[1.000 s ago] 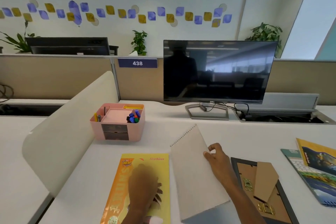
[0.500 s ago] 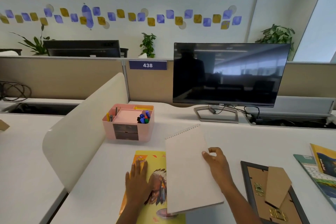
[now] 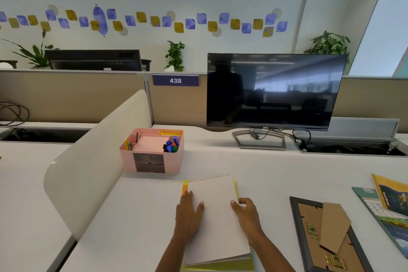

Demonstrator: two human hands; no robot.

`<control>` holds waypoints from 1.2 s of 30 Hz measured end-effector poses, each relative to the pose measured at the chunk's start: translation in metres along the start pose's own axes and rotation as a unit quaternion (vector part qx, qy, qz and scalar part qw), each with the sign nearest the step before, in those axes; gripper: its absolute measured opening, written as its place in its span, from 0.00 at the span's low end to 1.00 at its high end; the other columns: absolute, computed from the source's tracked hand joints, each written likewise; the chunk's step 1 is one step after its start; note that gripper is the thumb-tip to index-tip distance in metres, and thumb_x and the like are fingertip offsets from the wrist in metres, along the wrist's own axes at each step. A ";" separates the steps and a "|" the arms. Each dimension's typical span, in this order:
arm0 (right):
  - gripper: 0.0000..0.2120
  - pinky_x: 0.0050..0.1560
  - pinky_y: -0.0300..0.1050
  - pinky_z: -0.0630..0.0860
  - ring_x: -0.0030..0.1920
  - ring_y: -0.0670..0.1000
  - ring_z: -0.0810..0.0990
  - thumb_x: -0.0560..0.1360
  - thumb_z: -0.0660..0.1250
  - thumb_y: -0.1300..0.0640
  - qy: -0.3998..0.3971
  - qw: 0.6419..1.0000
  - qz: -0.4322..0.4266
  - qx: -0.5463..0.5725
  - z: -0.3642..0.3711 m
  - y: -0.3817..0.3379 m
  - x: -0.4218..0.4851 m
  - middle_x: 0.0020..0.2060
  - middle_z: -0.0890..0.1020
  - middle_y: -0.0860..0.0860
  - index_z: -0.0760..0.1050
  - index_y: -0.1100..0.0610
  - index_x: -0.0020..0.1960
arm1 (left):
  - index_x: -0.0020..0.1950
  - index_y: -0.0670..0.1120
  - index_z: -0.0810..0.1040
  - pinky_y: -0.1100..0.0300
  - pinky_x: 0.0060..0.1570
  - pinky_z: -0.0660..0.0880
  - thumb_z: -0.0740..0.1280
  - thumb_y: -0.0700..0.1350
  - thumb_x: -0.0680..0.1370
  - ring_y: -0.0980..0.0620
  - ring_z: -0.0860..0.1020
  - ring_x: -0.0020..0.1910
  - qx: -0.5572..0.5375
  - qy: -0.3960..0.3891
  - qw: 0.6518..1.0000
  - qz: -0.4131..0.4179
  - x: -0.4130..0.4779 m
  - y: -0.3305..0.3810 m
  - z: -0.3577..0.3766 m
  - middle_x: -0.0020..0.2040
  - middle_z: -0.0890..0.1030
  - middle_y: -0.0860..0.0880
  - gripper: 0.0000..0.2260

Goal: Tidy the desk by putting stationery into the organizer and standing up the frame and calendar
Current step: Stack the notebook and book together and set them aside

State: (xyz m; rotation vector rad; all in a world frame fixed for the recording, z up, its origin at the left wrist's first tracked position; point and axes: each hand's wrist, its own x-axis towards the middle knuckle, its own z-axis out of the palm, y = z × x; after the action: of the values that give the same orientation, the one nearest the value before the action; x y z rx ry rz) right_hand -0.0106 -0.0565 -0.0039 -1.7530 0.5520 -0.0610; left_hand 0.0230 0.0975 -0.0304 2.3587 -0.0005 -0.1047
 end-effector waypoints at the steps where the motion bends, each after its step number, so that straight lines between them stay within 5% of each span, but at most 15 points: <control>1: 0.07 0.34 0.32 0.67 0.45 0.54 0.73 0.75 0.64 0.58 0.003 1.000 -0.007 -0.024 0.000 0.003 0.001 0.46 0.75 0.56 0.70 0.60 0.50 | 0.75 0.41 0.51 0.57 0.71 0.44 0.55 0.48 0.81 0.51 0.48 0.75 0.014 -0.002 1.000 0.004 0.000 0.000 0.002 0.77 0.48 0.46 0.25; 3: 0.07 0.34 0.29 0.65 0.45 0.53 0.73 0.75 0.63 0.60 0.008 0.997 -0.028 -0.069 -0.001 0.007 0.004 0.44 0.75 0.55 0.72 0.62 0.52 | 0.75 0.41 0.48 0.57 0.71 0.44 0.55 0.47 0.81 0.51 0.47 0.75 0.053 0.005 0.999 0.012 -0.001 -0.001 0.004 0.77 0.46 0.46 0.26; 6: 0.02 0.40 0.39 0.71 0.45 0.52 0.74 0.75 0.64 0.61 0.016 0.990 -0.058 -0.124 -0.001 0.011 0.005 0.44 0.78 0.55 0.70 0.58 0.46 | 0.75 0.41 0.47 0.57 0.72 0.45 0.53 0.48 0.81 0.50 0.46 0.75 0.096 0.023 0.995 0.025 0.000 -0.004 0.008 0.77 0.44 0.46 0.26; 9: 0.07 0.48 0.43 0.71 0.50 0.54 0.77 0.74 0.64 0.57 0.025 0.974 -0.085 -0.208 0.000 0.017 0.004 0.50 0.79 0.56 0.72 0.59 0.50 | 0.76 0.41 0.47 0.56 0.72 0.47 0.47 0.50 0.82 0.48 0.48 0.75 0.148 0.037 0.987 0.041 -0.004 -0.003 0.011 0.77 0.44 0.44 0.25; 13: 0.14 0.51 0.43 0.71 0.56 0.53 0.74 0.75 0.63 0.52 0.025 0.949 -0.117 -0.292 -0.008 0.022 0.002 0.52 0.74 0.52 0.72 0.57 0.57 | 0.68 0.33 0.66 0.43 0.65 0.64 0.41 0.55 0.72 0.38 0.66 0.69 0.182 0.073 0.978 0.071 -0.005 -0.005 0.019 0.70 0.64 0.34 0.35; 17: 0.11 0.53 0.40 0.72 0.56 0.51 0.75 0.75 0.64 0.57 0.024 0.958 -0.147 -0.246 -0.026 0.029 0.001 0.47 0.70 0.48 0.74 0.57 0.57 | 0.47 0.33 0.81 0.39 0.38 0.77 0.52 0.48 0.69 0.36 0.82 0.46 0.231 0.051 0.970 0.050 -0.005 0.000 0.025 0.49 0.81 0.33 0.25; 22: 0.08 0.46 0.36 0.71 0.47 0.49 0.76 0.76 0.61 0.62 0.065 0.956 -0.178 -0.223 -0.064 0.030 0.005 0.50 0.78 0.54 0.77 0.58 0.53 | 0.47 0.37 0.83 0.42 0.41 0.77 0.52 0.48 0.73 0.38 0.82 0.49 0.263 0.035 0.956 0.124 -0.017 0.027 0.051 0.50 0.82 0.35 0.23; 26: 0.08 0.45 0.38 0.72 0.46 0.50 0.77 0.75 0.62 0.63 0.119 0.955 -0.176 -0.207 -0.106 0.031 0.011 0.48 0.80 0.54 0.78 0.60 0.51 | 0.46 0.42 0.83 0.49 0.37 0.79 0.36 0.51 0.81 0.43 0.83 0.47 0.237 0.062 0.954 0.173 -0.023 0.063 0.084 0.49 0.83 0.39 0.35; 32: 0.07 0.42 0.38 0.72 0.42 0.48 0.75 0.76 0.61 0.62 0.186 0.952 -0.151 -0.192 -0.180 0.043 0.012 0.44 0.78 0.52 0.77 0.62 0.51 | 0.47 0.47 0.84 0.59 0.44 0.78 0.35 0.51 0.81 0.49 0.83 0.49 0.214 0.036 0.948 0.233 -0.041 0.120 0.132 0.49 0.84 0.46 0.35; 36: 0.09 0.49 0.42 0.71 0.50 0.56 0.77 0.76 0.61 0.63 0.227 0.938 -0.126 -0.230 -0.234 0.059 0.021 0.51 0.79 0.58 0.77 0.62 0.53 | 0.59 0.41 0.78 0.49 0.56 0.74 0.40 0.52 0.80 0.41 0.76 0.60 0.165 0.005 0.952 0.257 -0.059 0.157 0.159 0.61 0.77 0.39 0.30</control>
State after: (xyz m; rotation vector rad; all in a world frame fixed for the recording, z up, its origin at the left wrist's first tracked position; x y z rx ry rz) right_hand -0.0887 -0.2857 -0.0028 -2.2801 0.7086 -0.5689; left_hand -0.0426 -0.1239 -0.0283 2.6056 -0.6712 0.1760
